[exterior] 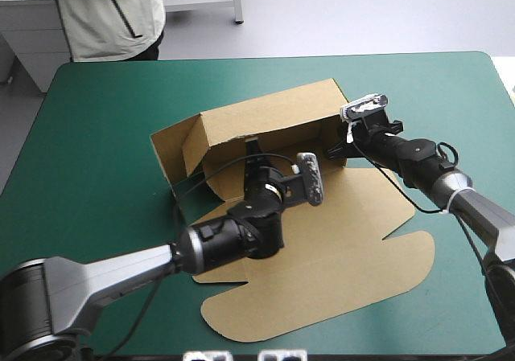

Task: Fold the box

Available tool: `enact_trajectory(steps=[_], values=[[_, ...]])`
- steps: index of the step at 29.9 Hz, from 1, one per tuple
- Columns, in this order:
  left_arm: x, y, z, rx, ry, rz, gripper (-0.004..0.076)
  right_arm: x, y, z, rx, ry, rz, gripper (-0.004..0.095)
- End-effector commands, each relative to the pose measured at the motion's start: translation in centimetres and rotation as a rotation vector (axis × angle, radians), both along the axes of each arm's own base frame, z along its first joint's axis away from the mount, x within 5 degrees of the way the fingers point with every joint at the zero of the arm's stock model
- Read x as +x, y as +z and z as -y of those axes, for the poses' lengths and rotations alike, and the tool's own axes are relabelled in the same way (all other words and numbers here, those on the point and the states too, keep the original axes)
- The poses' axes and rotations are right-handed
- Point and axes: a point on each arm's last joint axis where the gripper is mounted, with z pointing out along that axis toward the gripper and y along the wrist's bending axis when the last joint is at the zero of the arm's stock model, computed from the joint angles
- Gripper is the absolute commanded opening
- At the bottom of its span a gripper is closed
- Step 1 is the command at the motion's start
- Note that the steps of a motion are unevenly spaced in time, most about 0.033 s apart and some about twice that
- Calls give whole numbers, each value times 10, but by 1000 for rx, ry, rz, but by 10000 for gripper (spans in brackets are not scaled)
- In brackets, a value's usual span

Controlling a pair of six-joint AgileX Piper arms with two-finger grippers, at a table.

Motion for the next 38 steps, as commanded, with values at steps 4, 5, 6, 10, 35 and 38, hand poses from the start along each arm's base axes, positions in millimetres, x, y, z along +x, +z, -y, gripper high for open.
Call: enact_trajectory(steps=[4,5,6,10,35,38], values=[[4,72,-58,-337,32,-75,0,-1,23,1,33,-11,62,-18],[6,78,-69,-379,47,-96,0,-1,23,1,29,-9,63,-18],[8,83,-78,-411,55,-110,0,-1,23,1,29,-9,63,-18],[22,99,-125,-528,117,-171,-1,-1,23,1,25,-7,64,-18],[45,58,-325,-1075,662,-261,-8,-1,23,4,60,-32,46,-17],[45,58,-324,-1073,656,-270,-8,3,22,14,68,-43,37,-18]])
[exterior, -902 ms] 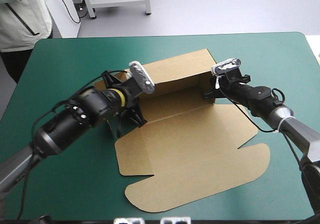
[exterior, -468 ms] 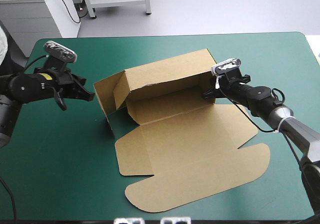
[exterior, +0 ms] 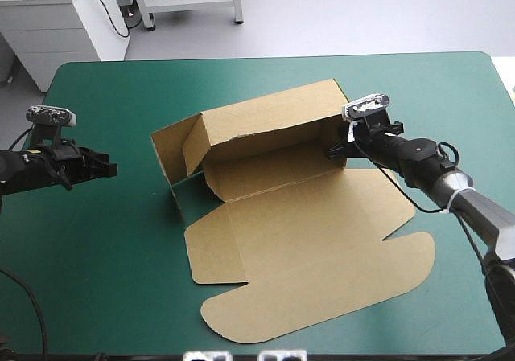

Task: Fold the box

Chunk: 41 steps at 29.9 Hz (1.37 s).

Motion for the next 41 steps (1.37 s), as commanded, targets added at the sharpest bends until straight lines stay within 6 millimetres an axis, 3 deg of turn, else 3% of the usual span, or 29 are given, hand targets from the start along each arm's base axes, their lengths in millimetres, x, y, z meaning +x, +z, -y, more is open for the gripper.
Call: enact_trajectory(steps=[1,7,14,20,28,31,41], values=[[-3,18,3,-36,11,83,-8,5,21,16,51,-30,40,-18],[-3,18,3,-37,10,82,-8,14,20,46,92,-22,-65,-12],[-2,18,3,-38,12,82,-8,20,50,52,2,-47,-133,-11],[-2,17,3,-29,8,83,-8,20,74,48,137,-103,-226,7],[-2,17,3,-29,8,83,-8,9,98,25,-85,-164,-328,6],[-2,17,3,-30,6,81,-8,5,109,19,-77,-157,-364,4],[-2,18,3,-37,7,84,-8,-16,115,17,-58,-149,-608,4]])
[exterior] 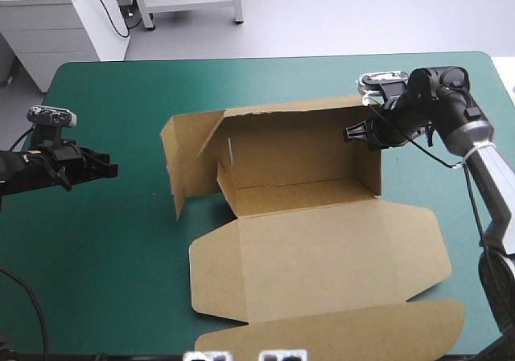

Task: Fold the box

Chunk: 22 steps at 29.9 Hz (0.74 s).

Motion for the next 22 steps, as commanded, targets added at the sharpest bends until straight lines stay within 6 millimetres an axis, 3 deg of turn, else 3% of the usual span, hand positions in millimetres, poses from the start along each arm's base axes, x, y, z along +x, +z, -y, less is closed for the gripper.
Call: enact_trajectory(steps=[1,7,15,22], values=[[-2,18,3,-32,17,82,-8,-13,23,0,45,-19,11,4],[-2,18,3,-44,28,77,-8,-6,15,-4,75,-19,0,4],[-2,18,4,-46,22,71,-8,28,-17,-11,81,-52,-66,4],[-3,17,4,-49,15,63,-8,60,-16,-19,134,-65,-3,5]])
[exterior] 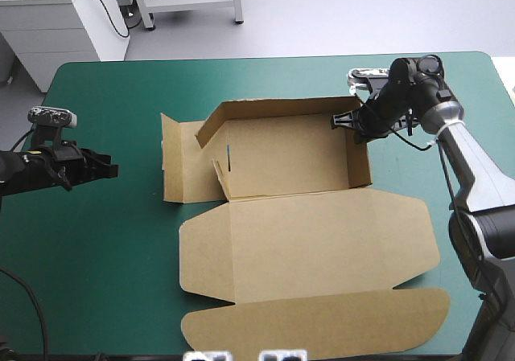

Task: Fold the box

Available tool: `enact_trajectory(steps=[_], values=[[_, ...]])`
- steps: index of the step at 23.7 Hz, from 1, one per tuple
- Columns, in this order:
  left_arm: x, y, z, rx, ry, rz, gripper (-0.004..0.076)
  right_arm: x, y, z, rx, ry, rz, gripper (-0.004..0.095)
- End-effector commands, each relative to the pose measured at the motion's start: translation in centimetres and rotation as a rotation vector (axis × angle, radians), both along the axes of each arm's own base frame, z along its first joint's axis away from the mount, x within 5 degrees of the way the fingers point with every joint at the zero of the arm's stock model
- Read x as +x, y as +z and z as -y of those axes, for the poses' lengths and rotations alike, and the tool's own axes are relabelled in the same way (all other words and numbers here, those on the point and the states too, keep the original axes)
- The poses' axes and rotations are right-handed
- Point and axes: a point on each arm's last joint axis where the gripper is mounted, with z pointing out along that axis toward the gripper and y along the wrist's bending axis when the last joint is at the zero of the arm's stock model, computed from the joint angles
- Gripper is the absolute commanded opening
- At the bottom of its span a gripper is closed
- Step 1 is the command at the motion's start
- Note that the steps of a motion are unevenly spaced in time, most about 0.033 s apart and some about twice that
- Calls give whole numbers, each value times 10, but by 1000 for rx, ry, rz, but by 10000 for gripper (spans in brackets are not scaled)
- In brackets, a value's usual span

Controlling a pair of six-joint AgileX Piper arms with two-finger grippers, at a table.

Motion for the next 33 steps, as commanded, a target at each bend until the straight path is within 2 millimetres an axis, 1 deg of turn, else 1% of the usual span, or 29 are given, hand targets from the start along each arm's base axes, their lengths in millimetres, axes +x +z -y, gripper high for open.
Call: enact_trajectory(steps=[1,6,8,11,12,13,14,15,16,19,21,23,27,33], values=[[-2,18,4,-36,15,73,-8,7,19,-5,76,-10,73,5],[-3,17,4,-33,13,72,-8,18,14,-5,53,-9,92,26],[-3,17,3,-18,13,71,-8,20,13,-5,50,2,111,66],[-3,17,3,-18,13,71,-8,22,14,-7,53,39,138,182],[-3,17,3,-18,12,70,-8,22,15,-7,55,47,143,307],[-3,17,3,-19,11,69,-8,22,15,-7,55,46,149,363],[-3,17,3,-19,11,69,-8,24,16,-8,59,41,172,505],[-3,17,3,-19,11,69,-8,25,17,-8,61,38,187,569],[-3,17,3,-19,11,69,-8,28,22,-8,71,24,230,656],[-3,17,3,-19,10,67,-8,27,39,-6,68,13,248,679],[-3,17,3,-20,8,66,-8,17,53,0,-7,20,177,679],[-4,16,4,-24,0,56,-8,12,60,1,1,13,186,679],[-4,16,4,-26,-6,50,-8,9,63,-4,59,-1,176,678],[-5,16,5,-34,-10,44,-8,9,63,-6,83,-3,170,678]])
